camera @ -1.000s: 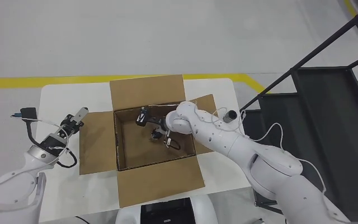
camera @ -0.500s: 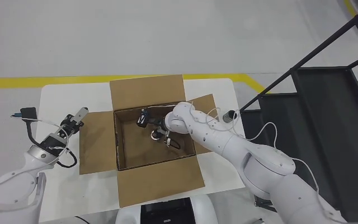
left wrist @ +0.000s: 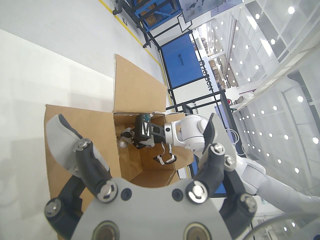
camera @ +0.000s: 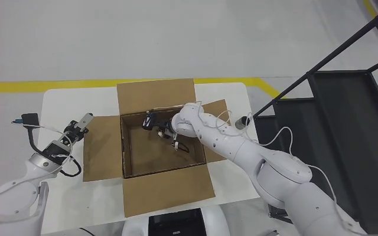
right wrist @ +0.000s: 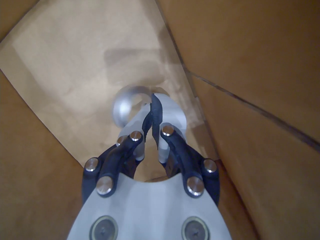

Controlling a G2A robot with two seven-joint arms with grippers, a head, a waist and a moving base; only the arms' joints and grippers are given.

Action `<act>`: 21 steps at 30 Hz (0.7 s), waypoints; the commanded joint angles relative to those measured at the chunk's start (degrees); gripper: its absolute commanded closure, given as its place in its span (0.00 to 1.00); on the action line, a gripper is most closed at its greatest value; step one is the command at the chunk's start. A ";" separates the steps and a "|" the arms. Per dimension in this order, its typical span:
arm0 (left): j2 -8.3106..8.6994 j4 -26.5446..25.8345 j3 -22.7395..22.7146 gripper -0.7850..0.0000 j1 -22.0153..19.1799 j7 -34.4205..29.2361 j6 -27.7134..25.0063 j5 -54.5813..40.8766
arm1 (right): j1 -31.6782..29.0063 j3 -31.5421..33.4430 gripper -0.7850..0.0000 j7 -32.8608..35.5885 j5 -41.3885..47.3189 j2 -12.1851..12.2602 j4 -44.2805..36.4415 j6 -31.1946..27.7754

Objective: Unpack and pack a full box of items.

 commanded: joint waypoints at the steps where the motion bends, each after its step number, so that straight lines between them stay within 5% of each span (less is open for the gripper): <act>1: 0.00 0.00 0.00 0.00 0.00 0.00 0.00 0.00 | -0.30 1.12 1.00 0.33 -0.49 0.68 -1.71 0.12; 9: 0.00 0.00 0.00 0.00 0.00 0.00 0.00 0.00 | -4.14 4.98 1.00 3.49 -2.67 3.54 -8.45 0.06; 11: 0.00 0.00 0.00 0.00 0.00 0.00 0.00 0.00 | -4.99 5.63 0.31 3.01 -3.01 3.83 -9.63 0.40; 13: 0.00 0.00 0.00 0.00 0.00 0.00 0.00 0.00 | -5.58 6.04 0.00 2.13 -3.47 3.94 -10.65 0.64; 21: 0.00 0.00 0.00 0.00 0.00 0.00 0.00 0.00 | -5.72 4.82 0.00 -2.07 -6.30 2.54 -9.59 0.93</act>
